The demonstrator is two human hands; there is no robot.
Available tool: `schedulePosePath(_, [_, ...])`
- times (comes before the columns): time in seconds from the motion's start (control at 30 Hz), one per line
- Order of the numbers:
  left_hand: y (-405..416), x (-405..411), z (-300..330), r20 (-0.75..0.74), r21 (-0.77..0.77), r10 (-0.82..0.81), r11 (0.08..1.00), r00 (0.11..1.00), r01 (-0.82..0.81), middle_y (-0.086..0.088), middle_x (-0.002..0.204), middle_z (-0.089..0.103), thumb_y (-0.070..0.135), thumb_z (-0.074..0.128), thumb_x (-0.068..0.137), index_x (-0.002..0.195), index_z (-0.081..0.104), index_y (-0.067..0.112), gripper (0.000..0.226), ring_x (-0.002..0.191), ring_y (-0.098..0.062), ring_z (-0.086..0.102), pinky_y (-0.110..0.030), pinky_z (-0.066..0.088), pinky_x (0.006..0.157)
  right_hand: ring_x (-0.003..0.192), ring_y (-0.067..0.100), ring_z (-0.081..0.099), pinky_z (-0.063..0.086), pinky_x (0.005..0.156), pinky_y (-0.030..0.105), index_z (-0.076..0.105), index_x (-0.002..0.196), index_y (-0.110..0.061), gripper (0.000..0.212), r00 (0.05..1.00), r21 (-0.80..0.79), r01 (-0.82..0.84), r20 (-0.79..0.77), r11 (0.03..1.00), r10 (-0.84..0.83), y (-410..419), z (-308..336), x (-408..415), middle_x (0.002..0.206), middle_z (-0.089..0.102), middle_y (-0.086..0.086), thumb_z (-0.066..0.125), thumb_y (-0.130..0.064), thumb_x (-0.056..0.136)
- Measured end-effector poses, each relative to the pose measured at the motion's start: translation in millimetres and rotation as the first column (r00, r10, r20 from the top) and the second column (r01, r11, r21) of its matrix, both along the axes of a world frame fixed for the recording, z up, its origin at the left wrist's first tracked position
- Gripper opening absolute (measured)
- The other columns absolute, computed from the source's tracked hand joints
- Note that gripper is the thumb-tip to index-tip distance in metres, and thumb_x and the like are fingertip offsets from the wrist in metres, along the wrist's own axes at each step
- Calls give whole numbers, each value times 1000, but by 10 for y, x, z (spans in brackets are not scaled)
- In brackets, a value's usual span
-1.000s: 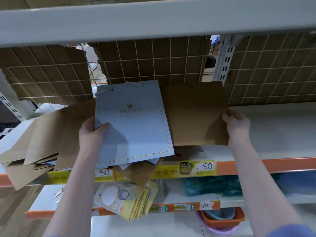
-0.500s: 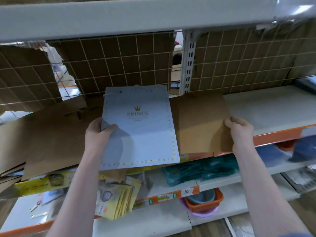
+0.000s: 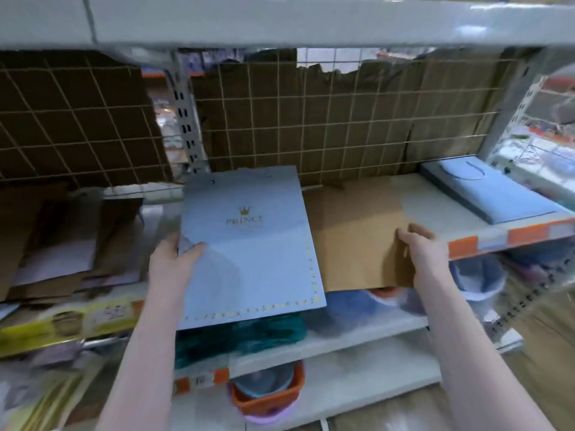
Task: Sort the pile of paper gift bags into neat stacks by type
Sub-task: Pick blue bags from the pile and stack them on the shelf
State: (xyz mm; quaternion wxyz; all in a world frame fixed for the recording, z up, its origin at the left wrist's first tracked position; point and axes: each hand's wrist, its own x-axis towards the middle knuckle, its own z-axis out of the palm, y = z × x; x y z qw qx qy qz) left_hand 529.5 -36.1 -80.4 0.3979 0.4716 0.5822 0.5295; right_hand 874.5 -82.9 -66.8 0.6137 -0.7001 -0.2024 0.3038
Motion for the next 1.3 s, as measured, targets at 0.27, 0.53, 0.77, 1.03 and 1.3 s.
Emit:
schedulePosePath(0.27, [41, 1005, 42, 53, -76, -47, 996, 997, 51, -18, 103, 66, 8, 67, 79, 108, 63, 10, 29, 85, -29, 63, -38, 49, 76, 86, 20, 48, 37, 67, 23, 57, 126, -12, 41, 999, -20, -28, 38, 999, 29, 107, -205, 1027, 76, 50, 1, 62, -16, 86])
schedulePosePath(0.53, [546, 1646, -3, 125, -116, -78, 989, 989, 93, -12, 113, 66, 14, 65, 86, 112, 61, 17, 26, 98, -32, 65, -50, 50, 90, 95, 23, 50, 40, 86, 32, 59, 122, -15, 35, 997, -75, -31, 64, 997, 35, 520, -297, 1467, 100, 57, 8, 61, -18, 87])
schedulePosePath(0.77, [800, 2083, -8, 81, -150, -30, 988, 996, 42, -22, 112, 65, 10, 66, 84, 119, 59, 3, 36, 86, -32, 66, -38, 53, 73, 103, 30, 58, 47, 96, 42, 54, 125, -15, 36, 988, -167, -101, 98, 981, 119, 934, -269, 1907, 115, 62, 16, 59, -20, 89])
schedulePosePath(1.03, [649, 2934, -87, 61, -128, 126, 985, 990, -117, -18, 117, 64, 5, 60, 87, 121, 58, 5, 34, 91, -29, 63, -35, 50, 79, 113, 33, 55, 39, 84, 28, 57, 120, 2, 32, 864, -312, -361, 243, 879, 441, 1371, -354, 2564, 120, 60, 19, 56, -4, 89])
schedulePosePath(1.3, [360, 3457, -53, 67, -120, 279, 955, 958, -269, -12, 106, 64, 3, 58, 89, 112, 59, 14, 25, 91, -29, 63, -44, 49, 85, 105, 32, 59, 47, 83, 31, 59, 117, -4, 34, 649, -424, -507, 385, 750, 656, 1444, -406, 2802, 117, 62, 18, 60, -7, 84])
